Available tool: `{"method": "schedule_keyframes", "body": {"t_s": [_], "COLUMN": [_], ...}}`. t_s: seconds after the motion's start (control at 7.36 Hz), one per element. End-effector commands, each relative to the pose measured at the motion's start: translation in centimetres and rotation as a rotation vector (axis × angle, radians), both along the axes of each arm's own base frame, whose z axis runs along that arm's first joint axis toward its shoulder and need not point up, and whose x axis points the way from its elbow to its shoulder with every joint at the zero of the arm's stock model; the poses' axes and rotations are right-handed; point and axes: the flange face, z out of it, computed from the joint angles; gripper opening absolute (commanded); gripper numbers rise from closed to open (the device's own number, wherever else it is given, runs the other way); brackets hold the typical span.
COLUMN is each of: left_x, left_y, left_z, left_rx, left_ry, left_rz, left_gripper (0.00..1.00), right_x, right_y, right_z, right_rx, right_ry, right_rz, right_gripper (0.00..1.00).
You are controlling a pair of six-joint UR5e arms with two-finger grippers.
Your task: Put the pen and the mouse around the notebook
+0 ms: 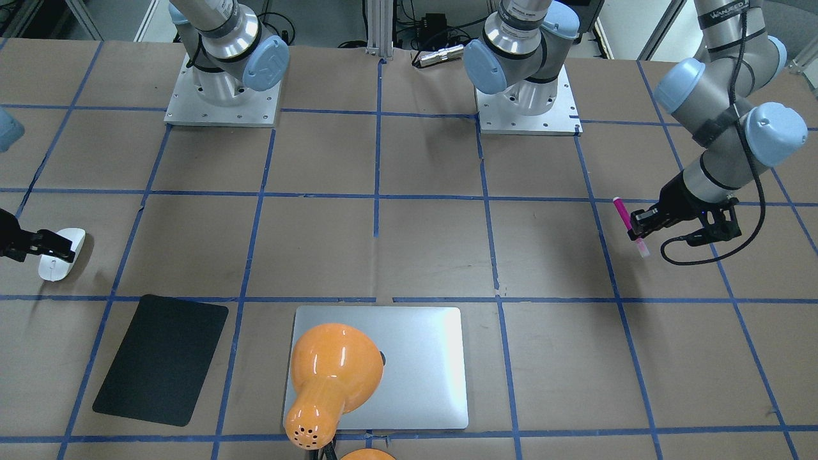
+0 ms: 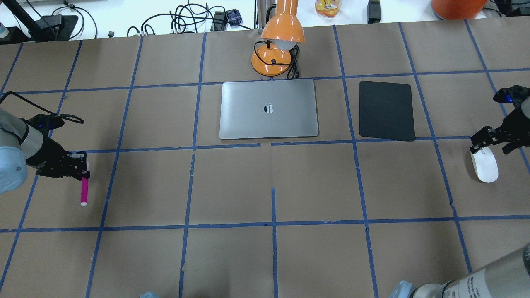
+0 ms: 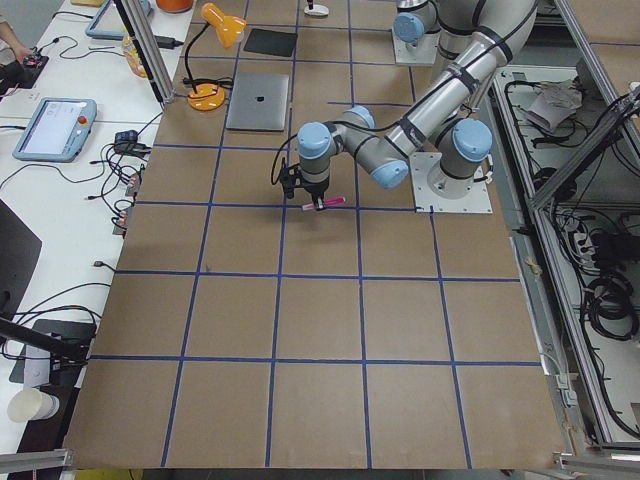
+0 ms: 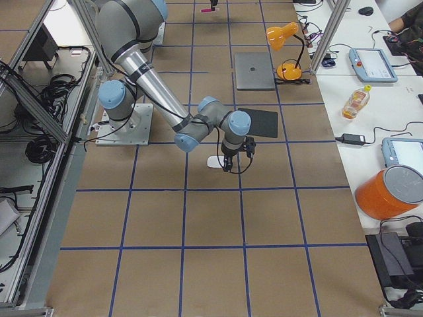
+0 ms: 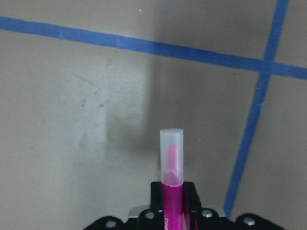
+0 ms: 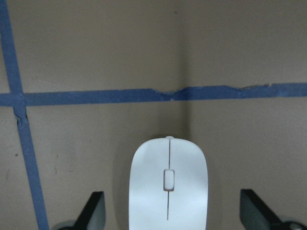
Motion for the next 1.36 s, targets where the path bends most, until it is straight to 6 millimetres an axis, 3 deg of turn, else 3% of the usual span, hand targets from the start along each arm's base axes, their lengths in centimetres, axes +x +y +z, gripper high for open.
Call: {"method": "schedule_keyframes", "body": {"t_s": [0.0,0.27,0.68,0.81,0.95,1.09,1.22], "left_x": [-8.3,-16.9,-27.0,-29.9,-33.2,-36.3,-38.3], "left_y": [0.1,-0.4,0.6,0.8,0.9,1.6,0.9], "left_z": [2.8,2.4,1.6,0.3,-1.4,-3.5,-4.9], "left_rx": [0.047,0.080,0.105,0.126,0.121,0.137,0.125], "left_ry": [0.009,0.029,-0.005,-0.018,-0.023,-0.047,-0.035], "left_rz": [0.189,0.359,0.703,0.840,0.922,0.972,1.025], "left_gripper": [0.00,0.00,0.00,0.00,0.00,0.00,0.00], "right_x": [0.2,0.2,0.2,0.2,0.2,0.2,0.2], "right_y": [0.3,0.3,0.3,0.3,0.3,0.3,0.3], "right_z": [-1.0,-1.6,-2.5,-2.4,-2.4,-2.4,-2.4], "right_rx": [0.019,0.028,0.039,0.039,0.039,0.039,0.040], "right_ry": [-0.010,-0.018,-0.027,-0.024,-0.024,-0.024,-0.025], "right_rz": [0.003,0.006,0.000,-0.004,-0.006,-0.004,-0.007], "right_gripper": [1.00,1.00,1.00,1.00,0.85,0.85,0.85]}}
